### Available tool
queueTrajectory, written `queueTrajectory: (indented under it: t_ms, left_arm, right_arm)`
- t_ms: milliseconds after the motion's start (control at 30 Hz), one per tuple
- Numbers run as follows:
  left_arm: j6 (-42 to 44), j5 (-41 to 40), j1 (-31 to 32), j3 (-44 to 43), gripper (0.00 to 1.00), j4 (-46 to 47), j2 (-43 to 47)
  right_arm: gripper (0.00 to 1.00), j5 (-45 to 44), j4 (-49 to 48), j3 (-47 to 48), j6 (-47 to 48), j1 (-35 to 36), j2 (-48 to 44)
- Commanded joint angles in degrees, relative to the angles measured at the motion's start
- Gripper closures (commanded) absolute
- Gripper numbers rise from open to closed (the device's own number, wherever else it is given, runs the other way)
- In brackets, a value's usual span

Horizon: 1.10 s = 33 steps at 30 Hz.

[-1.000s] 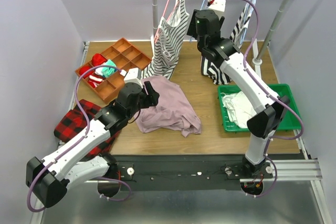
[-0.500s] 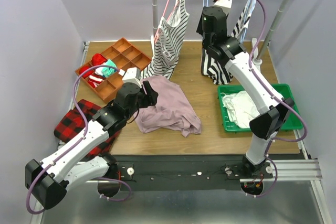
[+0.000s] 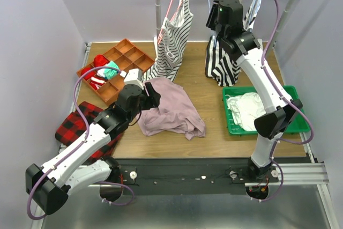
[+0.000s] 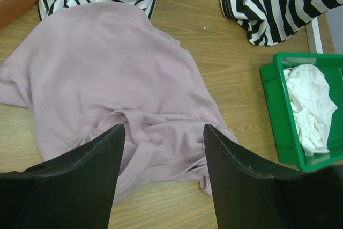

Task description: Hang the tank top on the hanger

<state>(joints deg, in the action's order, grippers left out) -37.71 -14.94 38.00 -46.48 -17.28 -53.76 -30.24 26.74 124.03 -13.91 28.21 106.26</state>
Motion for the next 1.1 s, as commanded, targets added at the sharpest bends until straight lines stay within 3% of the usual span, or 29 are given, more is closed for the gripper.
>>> queueTrajectory:
  t_ms: [0,633,867,1067]
  left_arm:
    - [0.71,-0.27,-0.47,-1.25,0.31,-0.04,1.20]
    - [0.71,0.53,-1.26,-0.63,0.31,0.49,1.46]
    - [0.36,1.05,-1.35,-0.37,0.31,0.84,1.02]
    - [0.19,1.23,-1.35,-0.19,0.33,1.11,1.11]
  right_arm:
    - [0.56,5.71,2.26,1.83,1.52,-0.34,1.58]
    - [0.80,3.79,5.43,6.49,3.54,-1.05,4.22]
    - [0.99,2.38,5.86,8.07,5.21,-1.05,3.69]
    - [0.99,2.03,4.90,8.78,5.65,-1.05,2.29]
